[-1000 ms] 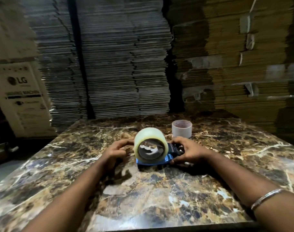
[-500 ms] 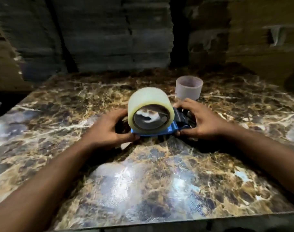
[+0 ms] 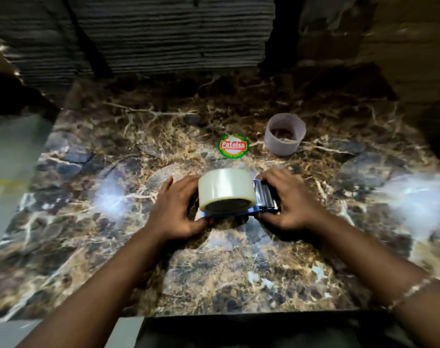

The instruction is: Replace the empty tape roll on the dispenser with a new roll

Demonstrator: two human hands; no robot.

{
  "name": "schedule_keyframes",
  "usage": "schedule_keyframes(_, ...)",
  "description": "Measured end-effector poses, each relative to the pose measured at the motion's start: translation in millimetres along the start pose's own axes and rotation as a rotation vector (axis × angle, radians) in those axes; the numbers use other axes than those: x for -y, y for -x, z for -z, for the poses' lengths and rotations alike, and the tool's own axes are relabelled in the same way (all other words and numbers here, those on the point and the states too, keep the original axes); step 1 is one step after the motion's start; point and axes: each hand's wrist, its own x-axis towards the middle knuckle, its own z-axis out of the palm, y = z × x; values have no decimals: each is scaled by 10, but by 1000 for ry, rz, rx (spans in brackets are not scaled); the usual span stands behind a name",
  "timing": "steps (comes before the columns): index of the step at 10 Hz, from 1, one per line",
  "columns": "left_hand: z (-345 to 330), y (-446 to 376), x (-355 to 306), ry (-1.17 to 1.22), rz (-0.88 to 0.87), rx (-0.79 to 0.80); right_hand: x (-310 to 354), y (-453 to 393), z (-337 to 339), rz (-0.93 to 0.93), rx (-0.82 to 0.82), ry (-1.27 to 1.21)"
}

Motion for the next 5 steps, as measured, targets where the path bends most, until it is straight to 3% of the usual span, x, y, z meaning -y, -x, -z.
schedule_keyframes(3, 569, -99, -254, 335, 281, 384, 312, -188, 558, -272, 368, -206)
schedule_keyframes(4, 810, -264, -329, 478, 439, 432, 410, -483, 802, -439, 348, -252)
schedule_keyframes(5, 1132, -440, -513, 569, 582, 290, 473, -758, 1069, -488, 303, -158)
